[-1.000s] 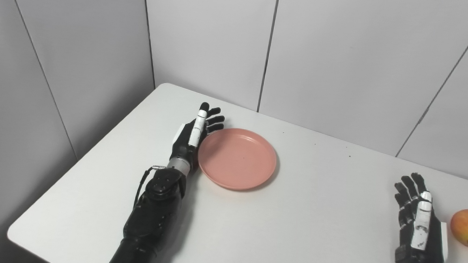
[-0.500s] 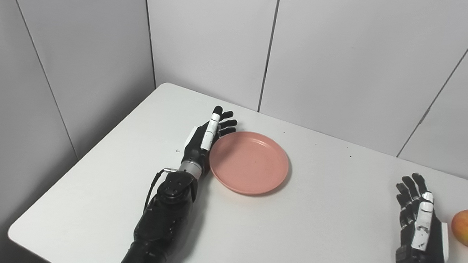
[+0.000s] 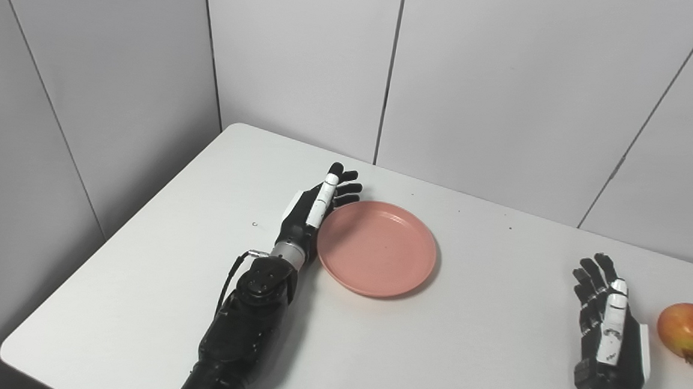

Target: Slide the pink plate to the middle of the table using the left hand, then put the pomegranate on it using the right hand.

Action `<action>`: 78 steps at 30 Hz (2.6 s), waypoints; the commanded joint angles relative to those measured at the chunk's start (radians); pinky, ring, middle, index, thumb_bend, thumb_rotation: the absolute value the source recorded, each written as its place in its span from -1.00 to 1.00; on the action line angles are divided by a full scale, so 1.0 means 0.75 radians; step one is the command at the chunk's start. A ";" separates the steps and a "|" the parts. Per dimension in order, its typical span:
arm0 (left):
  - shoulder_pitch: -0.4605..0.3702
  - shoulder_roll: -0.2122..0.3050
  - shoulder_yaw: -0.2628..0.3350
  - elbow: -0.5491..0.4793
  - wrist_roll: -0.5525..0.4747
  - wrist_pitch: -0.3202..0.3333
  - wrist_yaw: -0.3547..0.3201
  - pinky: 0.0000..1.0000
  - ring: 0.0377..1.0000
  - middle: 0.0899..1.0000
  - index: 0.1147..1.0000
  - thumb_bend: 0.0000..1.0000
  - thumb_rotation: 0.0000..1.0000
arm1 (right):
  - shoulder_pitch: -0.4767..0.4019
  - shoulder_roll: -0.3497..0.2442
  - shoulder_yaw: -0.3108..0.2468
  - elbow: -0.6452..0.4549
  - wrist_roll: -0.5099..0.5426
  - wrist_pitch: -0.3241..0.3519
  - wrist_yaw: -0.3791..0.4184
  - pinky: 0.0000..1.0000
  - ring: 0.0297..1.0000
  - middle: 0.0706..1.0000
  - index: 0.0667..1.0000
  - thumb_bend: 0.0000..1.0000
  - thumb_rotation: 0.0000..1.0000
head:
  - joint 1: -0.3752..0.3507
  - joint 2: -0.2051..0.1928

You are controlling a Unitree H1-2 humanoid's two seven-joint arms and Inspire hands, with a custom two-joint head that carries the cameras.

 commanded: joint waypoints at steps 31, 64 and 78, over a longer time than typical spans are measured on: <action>0.016 -0.046 -0.100 -0.093 0.097 -0.033 -0.051 0.66 0.70 0.67 0.64 0.49 1.00 | 0.021 0.092 0.064 -0.015 -0.074 0.031 -0.038 0.97 0.81 0.74 0.73 0.22 0.97 | -0.407 0.051; 0.088 -0.174 -0.179 -0.201 0.157 -0.020 -0.037 0.70 0.78 0.79 0.77 0.42 1.00 | 0.020 0.128 0.071 -0.018 -0.088 0.013 -0.063 0.87 0.77 0.73 0.72 0.23 0.88 | -0.461 0.074; 0.118 -0.192 -0.211 -0.240 0.139 -0.004 -0.080 0.76 0.83 0.82 0.80 0.40 1.00 | 0.008 0.140 0.066 -0.002 -0.096 -0.012 -0.070 0.81 0.74 0.71 0.67 0.20 0.84 | -0.484 0.085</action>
